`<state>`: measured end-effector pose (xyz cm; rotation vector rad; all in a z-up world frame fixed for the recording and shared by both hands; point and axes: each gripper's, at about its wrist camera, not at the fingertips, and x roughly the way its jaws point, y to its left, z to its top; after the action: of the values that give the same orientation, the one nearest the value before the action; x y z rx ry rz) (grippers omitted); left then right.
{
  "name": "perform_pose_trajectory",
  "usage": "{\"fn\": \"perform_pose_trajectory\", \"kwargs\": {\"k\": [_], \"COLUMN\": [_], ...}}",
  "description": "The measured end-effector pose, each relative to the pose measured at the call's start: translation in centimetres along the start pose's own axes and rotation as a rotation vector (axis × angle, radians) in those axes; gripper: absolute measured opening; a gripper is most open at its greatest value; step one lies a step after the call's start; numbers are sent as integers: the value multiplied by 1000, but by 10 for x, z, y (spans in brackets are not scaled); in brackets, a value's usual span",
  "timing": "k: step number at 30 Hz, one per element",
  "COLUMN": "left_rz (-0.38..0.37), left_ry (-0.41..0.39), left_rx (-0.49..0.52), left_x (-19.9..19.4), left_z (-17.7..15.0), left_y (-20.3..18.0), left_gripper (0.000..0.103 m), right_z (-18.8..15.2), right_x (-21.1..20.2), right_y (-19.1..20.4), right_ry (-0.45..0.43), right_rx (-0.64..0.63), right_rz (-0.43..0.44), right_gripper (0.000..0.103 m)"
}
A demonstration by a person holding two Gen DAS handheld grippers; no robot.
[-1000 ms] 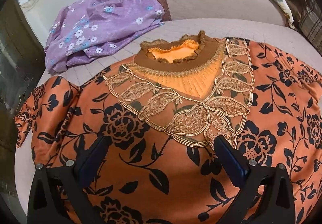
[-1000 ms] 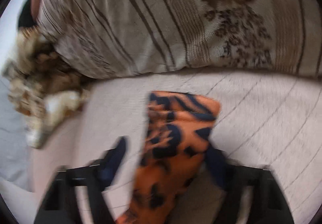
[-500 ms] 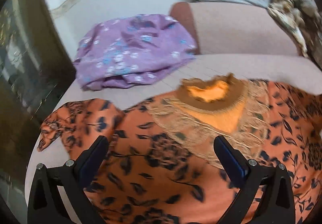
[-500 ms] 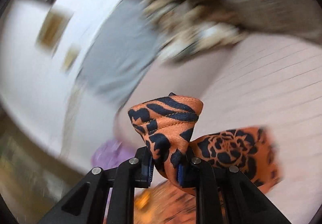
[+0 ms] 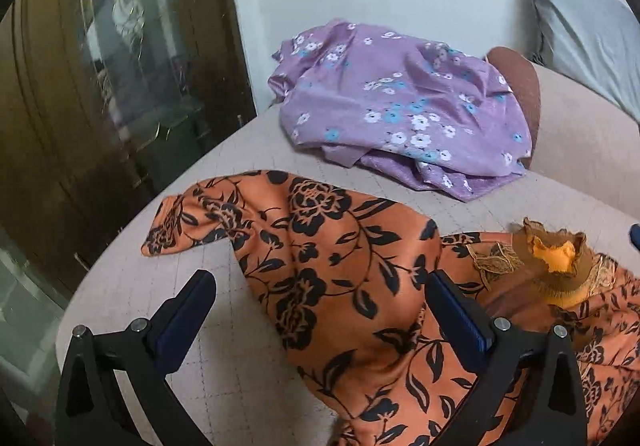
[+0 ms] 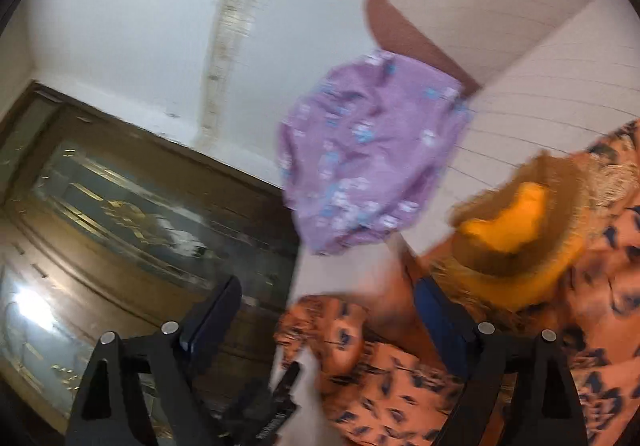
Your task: Fold small clothes
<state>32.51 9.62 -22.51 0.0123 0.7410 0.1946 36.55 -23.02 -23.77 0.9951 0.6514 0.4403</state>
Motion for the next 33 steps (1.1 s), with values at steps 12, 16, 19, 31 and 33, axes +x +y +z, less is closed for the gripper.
{"fn": "perform_pose_trajectory", "kwargs": {"k": [12, 16, 19, 31, 33], "left_rz": [-345, -389, -354, -519, -585], "left_ry": [150, 189, 175, 273, 280], "left_rx": [-58, -18, 61, 103, 105], "left_x": [40, 55, 59, 87, 78], "left_z": [-9, -15, -16, -19, -16], "left_y": [-41, -72, -97, -111, -110], "left_gripper": [27, 31, 76, 16, 11], "right_z": [-2, -3, -4, 3, 5], "right_x": [-160, -204, -213, -156, -155], "right_y": [-46, -102, -139, -180, -179], "right_ry": [-145, -171, -166, -11, -2], "right_rx": [-97, 50, 138, 166, 156], "right_rz": [-351, -391, -388, -490, -505], "right_gripper": [74, 56, 55, 55, 55]}}
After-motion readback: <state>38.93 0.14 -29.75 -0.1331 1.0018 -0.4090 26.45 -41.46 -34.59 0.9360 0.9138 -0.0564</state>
